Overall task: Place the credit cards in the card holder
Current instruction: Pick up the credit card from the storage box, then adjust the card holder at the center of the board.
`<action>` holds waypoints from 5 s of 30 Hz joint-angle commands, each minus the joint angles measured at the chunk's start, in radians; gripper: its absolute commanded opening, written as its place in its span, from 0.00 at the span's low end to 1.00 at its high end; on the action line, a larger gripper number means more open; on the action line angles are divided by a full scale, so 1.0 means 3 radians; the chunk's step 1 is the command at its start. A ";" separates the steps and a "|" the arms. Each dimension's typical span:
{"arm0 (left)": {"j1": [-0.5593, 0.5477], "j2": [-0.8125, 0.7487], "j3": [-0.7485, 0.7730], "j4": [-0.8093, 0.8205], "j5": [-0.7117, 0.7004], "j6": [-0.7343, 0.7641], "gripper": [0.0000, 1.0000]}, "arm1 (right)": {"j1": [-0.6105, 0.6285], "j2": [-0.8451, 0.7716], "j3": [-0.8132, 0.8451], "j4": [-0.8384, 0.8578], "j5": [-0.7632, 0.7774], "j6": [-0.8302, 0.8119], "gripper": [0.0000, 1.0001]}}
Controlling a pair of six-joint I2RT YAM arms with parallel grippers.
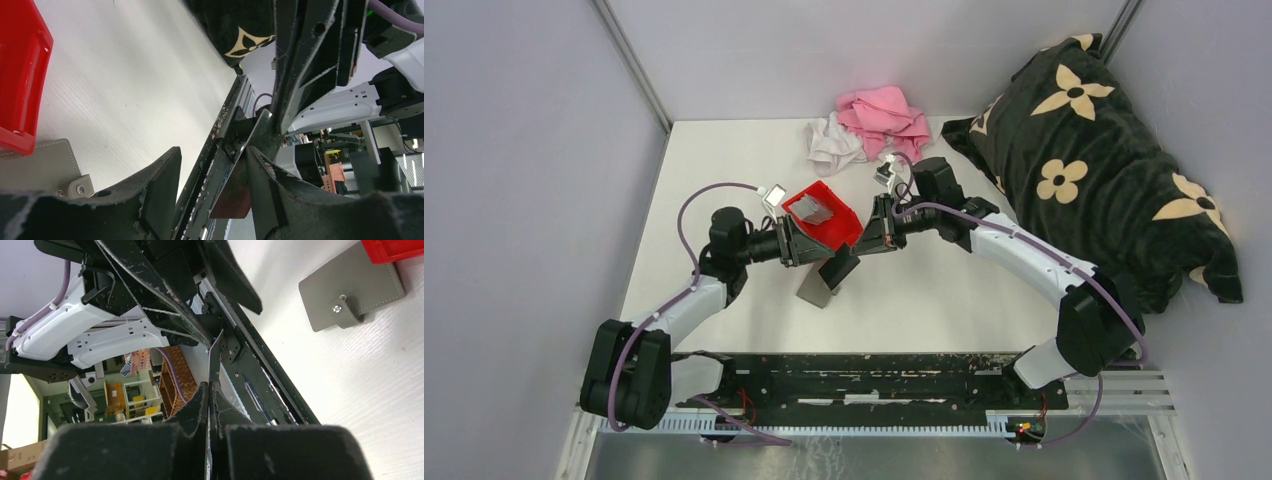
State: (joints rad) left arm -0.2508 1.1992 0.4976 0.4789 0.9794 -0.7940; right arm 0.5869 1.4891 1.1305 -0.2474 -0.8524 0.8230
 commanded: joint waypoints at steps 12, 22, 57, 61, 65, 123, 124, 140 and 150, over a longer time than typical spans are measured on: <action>-0.0023 -0.0236 -0.0001 -0.0103 0.0287 -0.0242 0.44 | -0.0127 0.0325 -0.0011 0.0776 -0.0369 0.0350 0.01; -0.0025 -0.0229 0.0004 -0.0210 0.0306 -0.0192 0.03 | -0.0136 0.0487 -0.0018 0.0977 -0.0473 0.0503 0.01; -0.0176 -0.0801 -0.0961 0.0647 -0.1991 -0.2023 0.03 | 0.0364 0.0685 -0.0503 0.2269 0.0946 0.1040 0.52; -0.0182 -0.0824 -0.0966 0.0610 -0.1986 -0.2013 0.03 | 0.0377 0.0775 -0.0500 0.2475 0.0954 0.1154 0.52; -0.0189 -0.0821 -0.0994 0.0622 -0.1999 -0.2039 0.03 | 0.0381 0.0864 -0.0472 0.2678 0.0937 0.1324 0.51; -0.0196 -0.0987 -0.0367 -0.1956 -0.3368 -0.1069 0.49 | 0.0796 0.0739 0.0621 -0.0165 0.1992 -0.0042 0.01; -0.0194 -0.0931 -0.0352 -0.1984 -0.3372 -0.1030 0.46 | 0.0822 0.0780 0.0675 -0.0246 0.2008 -0.0049 0.01; -0.0390 -0.0407 -0.0515 -0.1759 -0.3509 -0.0802 0.21 | 0.1143 0.1638 0.1629 -0.1342 0.2384 -0.0162 0.01; -0.0784 -0.0023 -0.0403 -0.1712 -0.3730 -0.0774 0.20 | 0.1137 0.1849 0.1866 -0.1847 0.2597 -0.0237 0.01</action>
State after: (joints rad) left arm -0.4587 1.1591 0.3519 -0.0559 -0.0818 -1.0786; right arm 0.9291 2.0331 1.6485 -0.7269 -0.1234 0.7753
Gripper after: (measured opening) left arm 0.200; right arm 0.017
